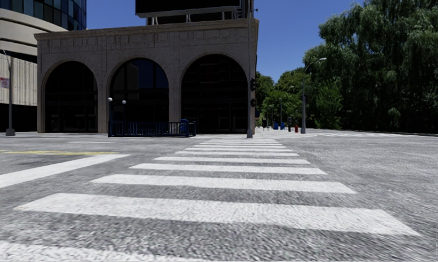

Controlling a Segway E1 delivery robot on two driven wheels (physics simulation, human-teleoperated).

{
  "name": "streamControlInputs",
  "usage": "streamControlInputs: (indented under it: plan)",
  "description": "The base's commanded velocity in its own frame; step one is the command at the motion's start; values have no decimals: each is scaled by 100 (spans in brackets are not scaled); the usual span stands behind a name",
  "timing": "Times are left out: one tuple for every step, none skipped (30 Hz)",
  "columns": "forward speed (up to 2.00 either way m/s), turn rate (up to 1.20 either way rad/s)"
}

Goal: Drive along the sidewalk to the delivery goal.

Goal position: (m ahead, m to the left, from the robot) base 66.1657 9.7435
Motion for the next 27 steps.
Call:
streamControlInputs:
  plan:
    - [200, 0]
    - [200, 0]
    - [200, 0]
    - [200, 0]
    - [200, 0]
    - [200, 0]
    - [200, 0]
    - [200, 0]
    - [200, 0]
    - [200, 0]
    - [200, 0]
    - [200, 0]
    - [200, 0]
    - [200, 0]
    - [200, 0]
    - [200, 0]
    - [200, 0]
    - [200, 0]
    - [200, 0]
    - [200, 0]
    - [200, 0]
    - [200, 0]
    - [200, 0]
    - [200, 0]
    - [200, 0]
    - [200, 0]
    - [200, 0]
